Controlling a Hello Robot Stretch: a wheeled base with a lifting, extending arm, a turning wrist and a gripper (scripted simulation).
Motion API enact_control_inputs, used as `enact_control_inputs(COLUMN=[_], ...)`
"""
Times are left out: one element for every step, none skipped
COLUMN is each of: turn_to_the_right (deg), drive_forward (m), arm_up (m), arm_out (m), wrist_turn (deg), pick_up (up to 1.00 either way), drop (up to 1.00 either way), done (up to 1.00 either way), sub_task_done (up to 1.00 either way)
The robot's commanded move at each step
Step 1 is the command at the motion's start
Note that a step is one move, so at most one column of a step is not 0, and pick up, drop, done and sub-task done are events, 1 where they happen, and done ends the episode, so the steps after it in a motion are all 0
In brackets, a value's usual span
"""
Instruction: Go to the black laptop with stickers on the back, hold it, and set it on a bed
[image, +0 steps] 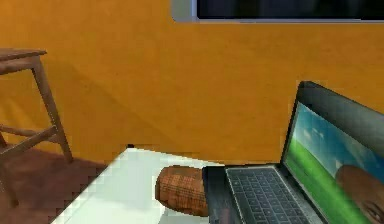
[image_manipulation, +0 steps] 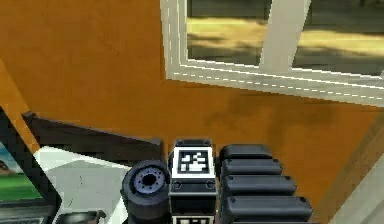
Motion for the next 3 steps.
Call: enact_control_inputs(turn_to_the_right=[-45.0, -21.0, 0.0], drive_forward=[0.00, 0.00, 1.00], arm_up=[0.00, 0.00, 0.00], arm_out=[0.00, 0.00, 0.00], wrist_turn=[0.0, 0.0, 0.0], pick_up=[0.00, 0.00, 0.00], drop=[0.00, 0.00, 0.00], done=[0.00, 0.00, 0.00], sub_task_done=[0.00, 0.00, 0.00])
